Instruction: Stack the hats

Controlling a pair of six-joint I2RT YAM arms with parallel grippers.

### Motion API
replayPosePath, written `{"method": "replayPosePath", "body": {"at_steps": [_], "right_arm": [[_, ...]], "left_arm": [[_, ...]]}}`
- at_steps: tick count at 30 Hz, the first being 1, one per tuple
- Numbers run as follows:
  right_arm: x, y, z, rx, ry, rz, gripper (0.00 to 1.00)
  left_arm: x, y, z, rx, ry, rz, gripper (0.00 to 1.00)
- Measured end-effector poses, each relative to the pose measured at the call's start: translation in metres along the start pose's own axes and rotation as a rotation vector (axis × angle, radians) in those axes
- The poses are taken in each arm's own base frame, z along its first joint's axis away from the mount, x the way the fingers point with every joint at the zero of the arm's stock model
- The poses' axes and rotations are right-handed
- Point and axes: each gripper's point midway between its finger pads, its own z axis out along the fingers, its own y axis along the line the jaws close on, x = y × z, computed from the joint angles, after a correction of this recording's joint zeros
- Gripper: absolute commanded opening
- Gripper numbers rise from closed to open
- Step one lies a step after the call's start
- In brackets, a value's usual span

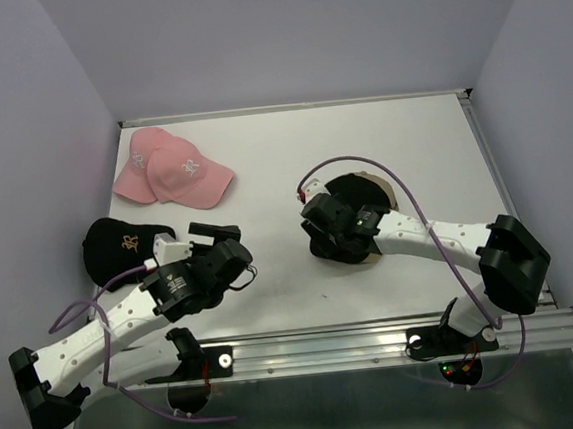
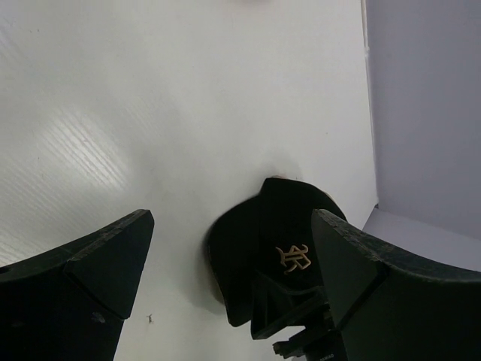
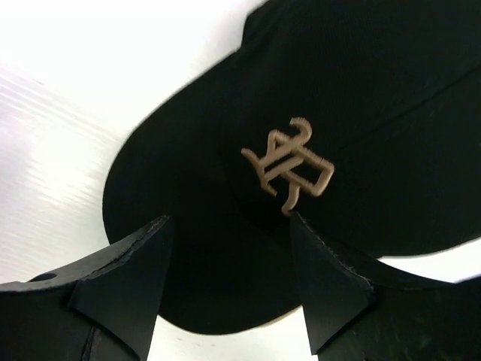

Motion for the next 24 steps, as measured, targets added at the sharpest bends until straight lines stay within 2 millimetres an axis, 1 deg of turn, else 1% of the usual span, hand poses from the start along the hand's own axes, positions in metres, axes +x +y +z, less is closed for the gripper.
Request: {"method": "replayPosePath", "body": {"at_steps": [2,5,7,9,10,11,13,14,16,17,18,20,21,24], "right_arm": [[0.007,-0.004,0.001,0.025,0.019,-0.002,0.77],[0.011,-0.005,0.0,0.032,0.035,0.0,0.8],[0.008,-0.001,-0.002,0.0,0.032,0.007,0.85],[-0.002,0.006,-0.008,-0.052,0.009,0.028,0.9],[-0.011,0.011,-0.012,-0.088,-0.015,0.048,0.95],[-0.019,0.014,-0.016,-0.115,-0.036,0.063,0.96],[-0.044,0.027,-0.026,-0.195,-0.109,0.131,1.0],[-0.061,0.036,-0.033,-0.25,-0.156,0.178,1.0],[-0.088,0.047,-0.041,-0.322,-0.222,0.242,1.0],[-0.096,0.052,-0.042,-0.347,-0.238,0.266,1.0],[-0.11,0.058,-0.042,-0.37,-0.259,0.307,1.0],[-0.132,0.068,-0.038,-0.398,-0.281,0.372,1.0],[-0.145,0.077,-0.029,-0.416,-0.291,0.41,1.0],[-0.17,0.097,-0.002,-0.509,-0.273,0.552,1.0]], "left_arm": [[-0.002,0.001,-0.001,-0.001,-0.001,-0.005,0.99],[-0.006,0.003,-0.003,-0.004,-0.007,-0.006,0.99],[-0.009,0.006,-0.004,-0.01,-0.01,-0.004,0.99],[-0.012,0.008,-0.005,-0.014,-0.013,-0.005,0.99],[-0.013,0.009,-0.005,-0.016,-0.015,-0.006,0.99],[-0.016,0.01,-0.006,-0.017,-0.018,-0.009,0.99],[-0.021,0.011,-0.009,-0.012,-0.019,-0.018,0.99],[-0.023,0.01,-0.01,-0.005,-0.019,-0.023,0.99],[-0.027,0.01,-0.013,0.004,-0.018,-0.026,0.99],[-0.028,0.01,-0.013,0.005,-0.02,-0.02,0.99],[-0.029,0.012,-0.013,0.002,-0.023,-0.004,0.99],[-0.032,0.015,-0.014,-0.006,-0.03,0.026,0.99],[-0.033,0.016,-0.014,-0.009,-0.032,0.037,0.99],[-0.036,0.015,-0.017,-0.01,-0.033,0.069,0.99]]}}
